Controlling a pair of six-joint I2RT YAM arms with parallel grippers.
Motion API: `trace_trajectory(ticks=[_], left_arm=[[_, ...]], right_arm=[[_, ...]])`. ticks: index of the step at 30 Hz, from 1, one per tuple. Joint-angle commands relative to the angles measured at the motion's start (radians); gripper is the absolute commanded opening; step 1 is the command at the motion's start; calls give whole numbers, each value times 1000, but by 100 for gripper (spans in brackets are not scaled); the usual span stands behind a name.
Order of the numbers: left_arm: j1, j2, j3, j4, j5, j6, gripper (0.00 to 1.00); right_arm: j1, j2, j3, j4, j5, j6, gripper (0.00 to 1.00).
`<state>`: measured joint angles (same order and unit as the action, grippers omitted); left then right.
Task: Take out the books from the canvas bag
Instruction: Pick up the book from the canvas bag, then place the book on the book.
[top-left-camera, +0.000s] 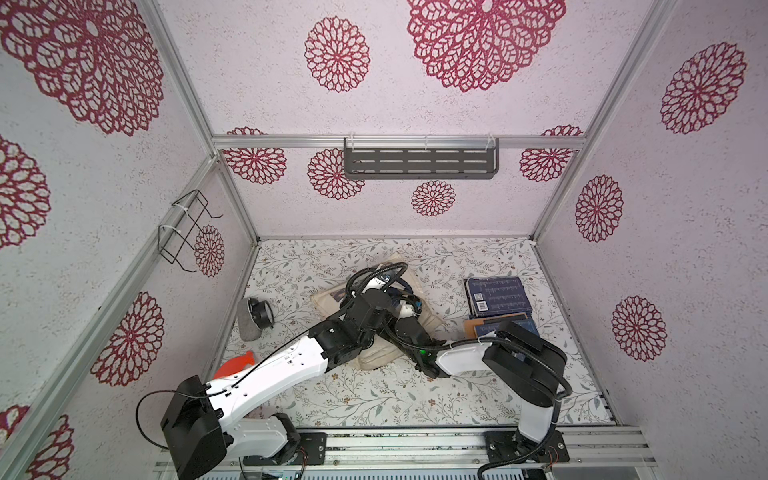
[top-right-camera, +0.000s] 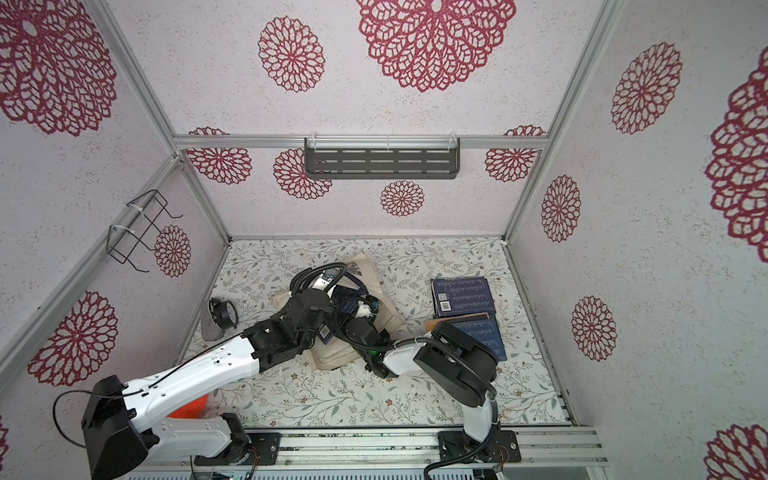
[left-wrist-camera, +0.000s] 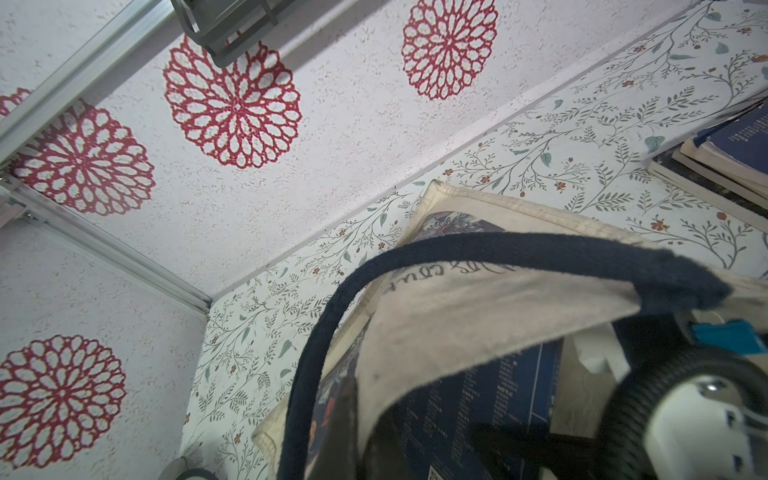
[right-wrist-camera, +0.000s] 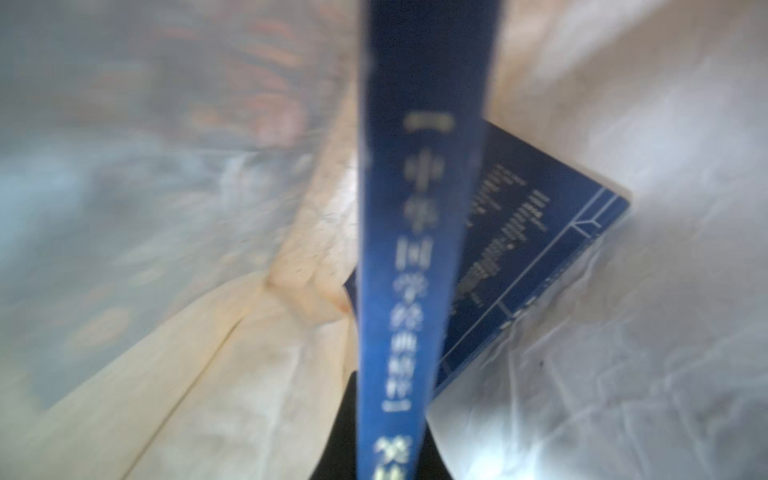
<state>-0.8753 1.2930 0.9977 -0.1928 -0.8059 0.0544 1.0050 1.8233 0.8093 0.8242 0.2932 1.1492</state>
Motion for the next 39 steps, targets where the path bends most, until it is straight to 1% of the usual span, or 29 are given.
trace_trajectory(ticks=[1, 10, 15, 18, 23, 27, 30, 34, 37, 39], left_arm=[[13, 7, 32, -12, -20, -28, 0], [21, 9, 36, -20, -15, -39, 0], [26, 14, 43, -31, -22, -50, 0], [25, 23, 51, -42, -30, -54, 0], [25, 37, 61, -56, -35, -60, 0], [25, 37, 61, -57, -32, -59, 0], [25, 40, 62, -59, -32, -58, 0], [24, 42, 62, -60, -26, -58, 0], [22, 45, 63, -60, -18, -58, 0], [21, 46, 61, -57, -15, -57, 0]], right_arm=[[19, -105, -36, 37, 29, -111, 0], [37, -357, -217, -12, 61, -244, 0], [37, -550, -337, -44, 91, -337, 0], [35, -673, -374, -122, 108, -383, 0], [20, -893, -426, -249, 132, -379, 0], [8, -1068, -448, -359, 212, -396, 0], [-2, -1180, -469, -405, 282, -408, 0], [-25, -1273, -472, -458, 399, -407, 0], [-80, -1299, -464, -478, 424, -395, 0], [-141, -1297, -465, -483, 416, -340, 0]])
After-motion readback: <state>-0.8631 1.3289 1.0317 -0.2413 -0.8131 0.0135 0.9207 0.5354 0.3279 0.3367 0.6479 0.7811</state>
